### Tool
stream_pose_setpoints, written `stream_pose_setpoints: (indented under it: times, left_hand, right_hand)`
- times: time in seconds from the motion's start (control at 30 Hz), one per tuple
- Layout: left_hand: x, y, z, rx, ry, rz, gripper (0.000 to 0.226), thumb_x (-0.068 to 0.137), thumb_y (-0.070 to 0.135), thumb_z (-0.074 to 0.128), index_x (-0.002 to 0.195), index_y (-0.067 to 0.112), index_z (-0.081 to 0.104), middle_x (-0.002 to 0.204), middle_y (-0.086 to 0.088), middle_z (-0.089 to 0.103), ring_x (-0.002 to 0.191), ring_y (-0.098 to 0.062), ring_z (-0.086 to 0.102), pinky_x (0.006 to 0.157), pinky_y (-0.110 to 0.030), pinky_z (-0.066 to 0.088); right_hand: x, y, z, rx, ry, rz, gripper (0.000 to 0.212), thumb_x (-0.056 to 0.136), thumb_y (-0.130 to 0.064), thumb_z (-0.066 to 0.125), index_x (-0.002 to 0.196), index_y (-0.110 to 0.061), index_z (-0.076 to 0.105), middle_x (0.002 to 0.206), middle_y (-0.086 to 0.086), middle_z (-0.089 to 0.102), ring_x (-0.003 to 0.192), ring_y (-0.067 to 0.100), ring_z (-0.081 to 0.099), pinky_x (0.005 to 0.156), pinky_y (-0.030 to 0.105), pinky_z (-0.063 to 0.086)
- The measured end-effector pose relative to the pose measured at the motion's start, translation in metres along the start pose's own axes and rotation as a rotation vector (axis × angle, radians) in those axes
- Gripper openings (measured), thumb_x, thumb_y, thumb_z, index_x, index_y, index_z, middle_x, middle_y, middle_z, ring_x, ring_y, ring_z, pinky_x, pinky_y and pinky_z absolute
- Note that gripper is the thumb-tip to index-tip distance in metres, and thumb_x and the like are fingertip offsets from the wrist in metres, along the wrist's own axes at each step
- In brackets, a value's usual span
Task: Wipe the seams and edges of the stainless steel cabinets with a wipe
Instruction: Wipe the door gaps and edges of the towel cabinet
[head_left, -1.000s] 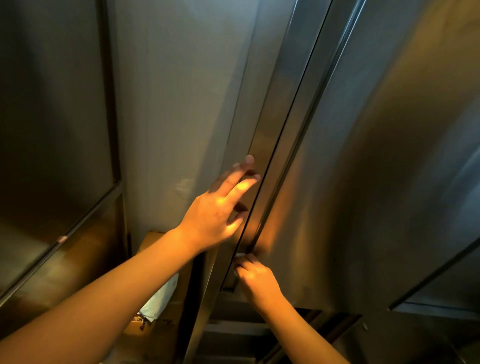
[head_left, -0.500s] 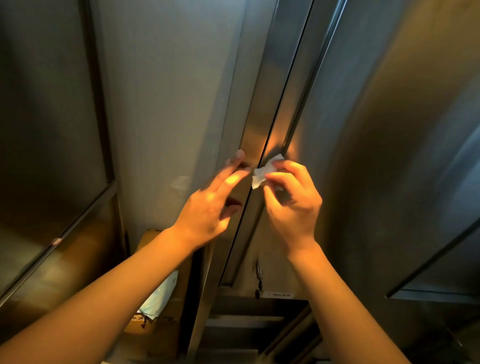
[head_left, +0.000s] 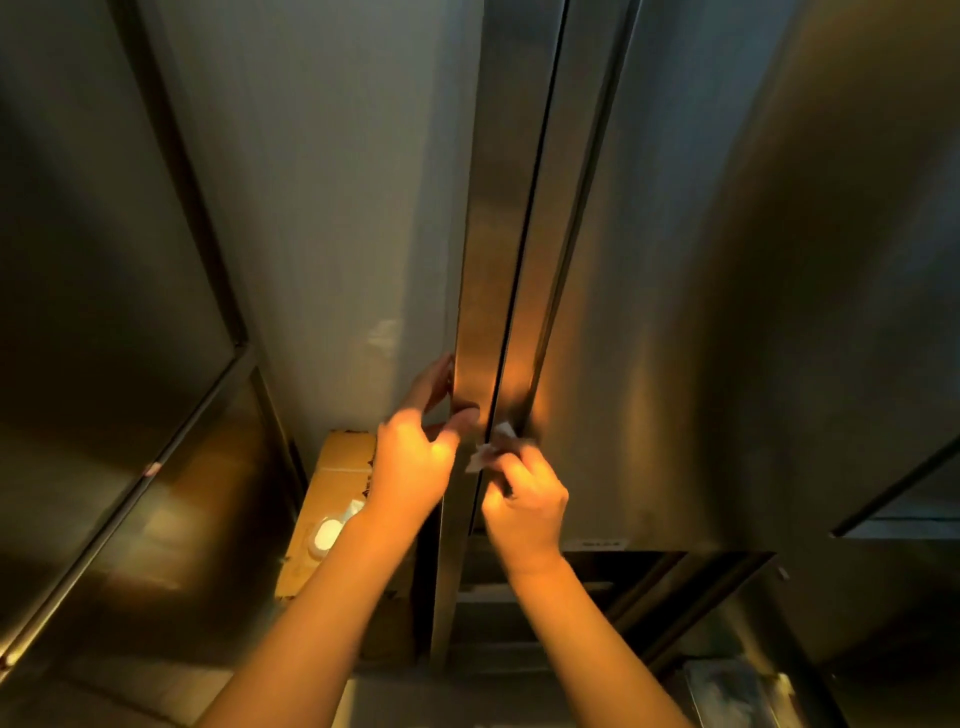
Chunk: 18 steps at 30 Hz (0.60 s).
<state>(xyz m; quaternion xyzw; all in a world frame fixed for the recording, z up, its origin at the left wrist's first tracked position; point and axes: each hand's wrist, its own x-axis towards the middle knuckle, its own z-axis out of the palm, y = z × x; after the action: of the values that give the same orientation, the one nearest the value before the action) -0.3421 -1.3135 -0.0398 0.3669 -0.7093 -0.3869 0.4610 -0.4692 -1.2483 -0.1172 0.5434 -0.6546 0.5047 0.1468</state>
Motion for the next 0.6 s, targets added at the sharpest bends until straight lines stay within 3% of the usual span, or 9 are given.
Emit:
stream_pose_setpoints:
  times: [0.13, 0.27, 0.33, 0.5, 0.6]
  left_hand:
    - [0.002, -0.006, 0.004, -0.033, 0.045, -0.024, 0.062, 0.089, 0.011, 0.078, 0.145, 0.028, 0.057, 0.134, 0.014, 0.068, 0.127, -0.001, 0.061, 0.112, -0.044, 0.049]
    - [0.0, -0.004, 0.01, -0.047, 0.081, -0.046, 0.06, 0.089, 0.008, 0.077, 0.143, 0.024, 0.059, 0.133, 0.012, 0.069, 0.127, -0.005, 0.062, 0.113, -0.046, 0.049]
    - [-0.001, -0.002, 0.011, -0.048, 0.086, -0.062, 0.058, 0.09, 0.007, 0.077, 0.143, 0.023, 0.059, 0.132, 0.01, 0.07, 0.127, -0.006, 0.062, 0.114, -0.045, 0.048]
    - [-0.002, 0.002, 0.011, -0.057, 0.079, -0.081, 0.053, 0.091, 0.007, 0.076, 0.139, 0.019, 0.061, 0.127, 0.009, 0.072, 0.124, -0.002, 0.063, 0.113, -0.035, 0.048]
    - [-0.003, 0.006, 0.008, -0.052, 0.073, -0.08, 0.053, 0.089, 0.005, 0.077, 0.138, 0.019, 0.061, 0.126, 0.011, 0.072, 0.121, 0.003, 0.063, 0.11, -0.023, 0.047]
  right_hand:
    - [-0.022, 0.017, 0.014, 0.013, -0.012, 0.001, 0.02, 0.086, -0.008, 0.059, 0.085, -0.01, 0.079, 0.102, 0.005, 0.075, 0.089, 0.025, 0.073, 0.076, 0.034, 0.059]
    - [-0.031, 0.024, 0.019, 0.01, -0.011, 0.018, 0.017, 0.077, 0.001, 0.07, 0.085, -0.011, 0.08, 0.106, 0.005, 0.076, 0.094, 0.019, 0.068, 0.08, 0.028, 0.054]
    - [-0.048, 0.035, 0.026, -0.016, -0.126, 0.071, 0.02, 0.075, 0.002, 0.071, 0.087, -0.011, 0.08, 0.109, 0.006, 0.075, 0.092, 0.02, 0.07, 0.081, 0.03, 0.057]
    - [-0.093, 0.067, 0.042, -0.085, -0.684, 0.304, 0.022, 0.09, -0.003, 0.061, 0.102, -0.011, 0.077, 0.118, 0.005, 0.069, 0.105, 0.028, 0.07, 0.094, 0.035, 0.056]
    - [-0.094, 0.067, 0.038, -0.057, -0.687, 0.318, 0.019, 0.092, -0.006, 0.061, 0.104, -0.01, 0.075, 0.113, 0.005, 0.07, 0.104, 0.025, 0.07, 0.09, 0.027, 0.055]
